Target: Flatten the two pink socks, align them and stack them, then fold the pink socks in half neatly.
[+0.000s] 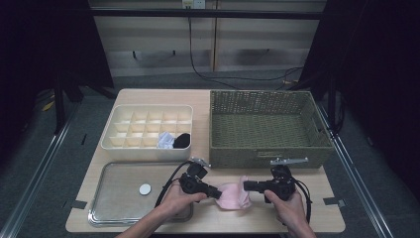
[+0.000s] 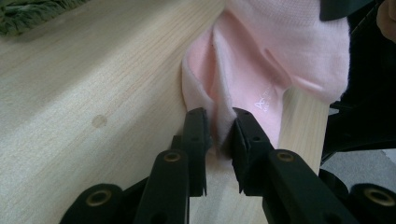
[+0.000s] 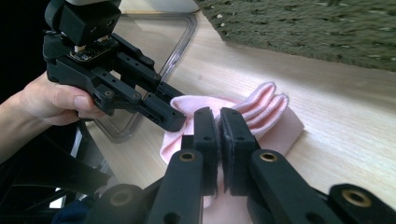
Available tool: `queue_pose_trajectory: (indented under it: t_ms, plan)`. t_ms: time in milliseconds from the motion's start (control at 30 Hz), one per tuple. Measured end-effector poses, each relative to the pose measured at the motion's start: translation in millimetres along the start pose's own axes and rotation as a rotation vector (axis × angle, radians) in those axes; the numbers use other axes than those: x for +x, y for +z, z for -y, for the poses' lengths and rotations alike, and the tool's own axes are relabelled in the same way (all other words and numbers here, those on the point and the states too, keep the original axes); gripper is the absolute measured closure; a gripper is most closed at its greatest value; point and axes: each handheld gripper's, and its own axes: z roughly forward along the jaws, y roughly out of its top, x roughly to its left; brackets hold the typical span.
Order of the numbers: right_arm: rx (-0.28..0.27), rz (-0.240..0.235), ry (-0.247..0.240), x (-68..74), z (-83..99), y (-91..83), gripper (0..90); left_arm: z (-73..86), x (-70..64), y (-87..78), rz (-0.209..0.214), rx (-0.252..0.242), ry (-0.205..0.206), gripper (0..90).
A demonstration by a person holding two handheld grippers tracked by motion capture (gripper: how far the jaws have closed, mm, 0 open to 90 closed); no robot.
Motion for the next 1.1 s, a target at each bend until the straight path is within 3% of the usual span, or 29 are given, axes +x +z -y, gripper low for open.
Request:
queue_pose_trajectory:
  t_ms: [700, 833, 900, 1000, 1100]
  plan:
    - [0.060, -0.011, -0.029, 7.6, -6.3, 24.1, 85.8, -1.8, -1.1, 1.9, -0.001, 0.012, 0.010, 75.9]
    - [0.068, -0.009, -0.034, 7.7, -6.6, 26.8, 85.8, -1.8, -0.5, 0.1, 0.000, 0.010, 0.008, 73.5]
    - [0.069, -0.009, -0.034, 7.7, -6.7, 27.9, 85.8, -1.7, -0.3, -2.0, -0.001, 0.001, -0.004, 67.2]
    - [0.073, -0.005, -0.034, 7.3, -6.3, 28.9, 85.8, -2.8, 1.8, -10.3, 0.011, -0.032, -0.015, 65.5]
    - [0.079, -0.004, -0.032, 6.6, -6.3, 30.5, 85.7, -1.8, 4.7, -10.4, 0.001, -0.016, -0.010, 66.8]
